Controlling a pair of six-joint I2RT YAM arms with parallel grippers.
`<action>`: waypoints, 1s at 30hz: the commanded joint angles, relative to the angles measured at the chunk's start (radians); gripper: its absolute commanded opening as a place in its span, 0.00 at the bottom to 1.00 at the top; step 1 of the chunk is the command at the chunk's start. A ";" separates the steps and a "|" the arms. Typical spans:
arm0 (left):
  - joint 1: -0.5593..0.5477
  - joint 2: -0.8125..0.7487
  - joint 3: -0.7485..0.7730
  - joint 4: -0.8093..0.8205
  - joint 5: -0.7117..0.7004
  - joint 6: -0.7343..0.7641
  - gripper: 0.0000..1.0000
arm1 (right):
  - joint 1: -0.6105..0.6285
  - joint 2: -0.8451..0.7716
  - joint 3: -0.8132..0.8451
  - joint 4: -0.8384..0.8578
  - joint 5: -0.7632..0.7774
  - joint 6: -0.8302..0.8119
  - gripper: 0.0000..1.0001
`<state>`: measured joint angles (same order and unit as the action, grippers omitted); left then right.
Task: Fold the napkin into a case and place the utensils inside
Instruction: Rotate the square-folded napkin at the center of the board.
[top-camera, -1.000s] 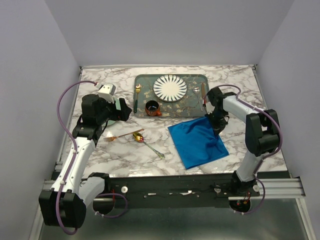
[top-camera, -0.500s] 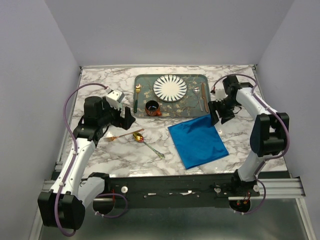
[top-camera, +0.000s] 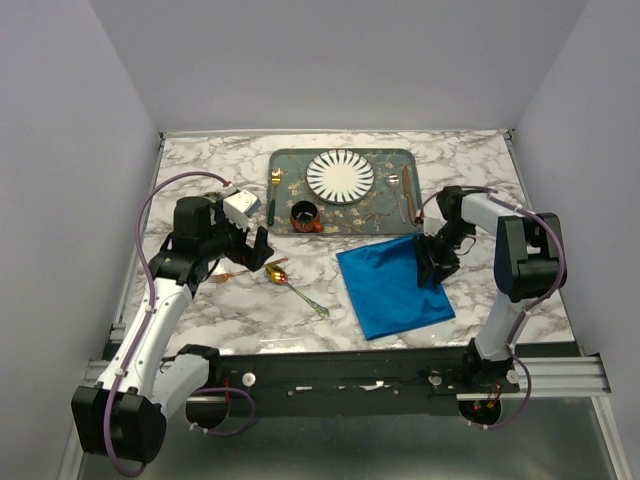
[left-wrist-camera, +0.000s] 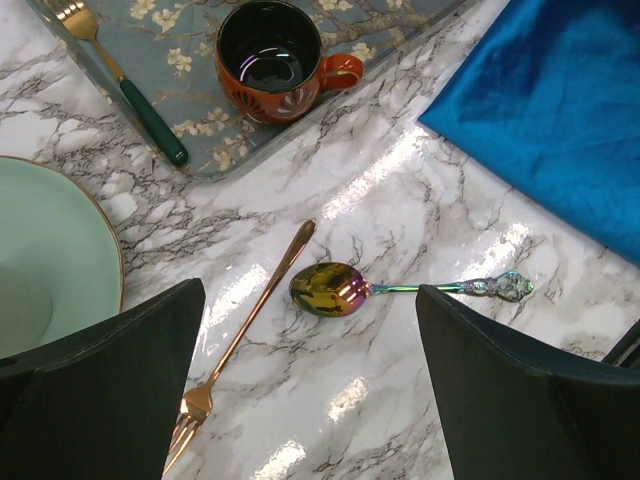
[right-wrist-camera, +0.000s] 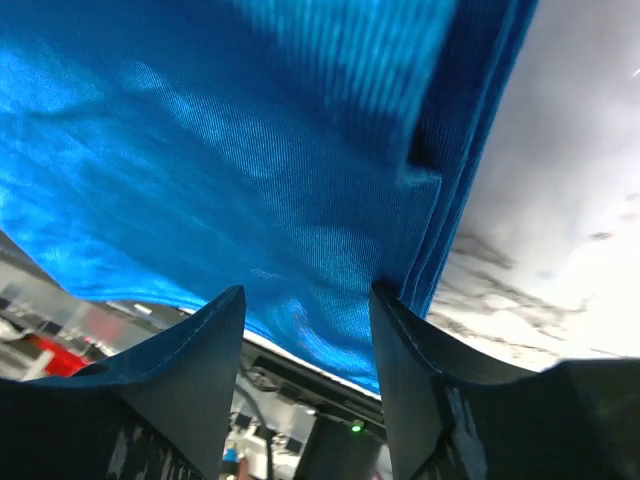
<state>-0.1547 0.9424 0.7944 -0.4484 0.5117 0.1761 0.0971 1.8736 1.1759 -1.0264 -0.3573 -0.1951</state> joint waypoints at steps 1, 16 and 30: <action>-0.003 -0.019 0.028 -0.012 0.021 0.020 0.99 | 0.001 0.006 -0.099 0.049 -0.069 0.026 0.59; -0.048 0.053 0.114 -0.110 -0.006 0.186 0.99 | 0.102 -0.224 -0.076 0.003 -0.315 -0.001 0.61; -0.308 0.149 0.151 0.031 -0.035 0.070 0.95 | 0.153 -0.161 0.179 0.101 -0.397 -0.046 0.49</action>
<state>-0.2836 1.0138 0.9382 -0.4683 0.5564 0.2775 0.2054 1.5280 1.3205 -0.9504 -0.6617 -0.2615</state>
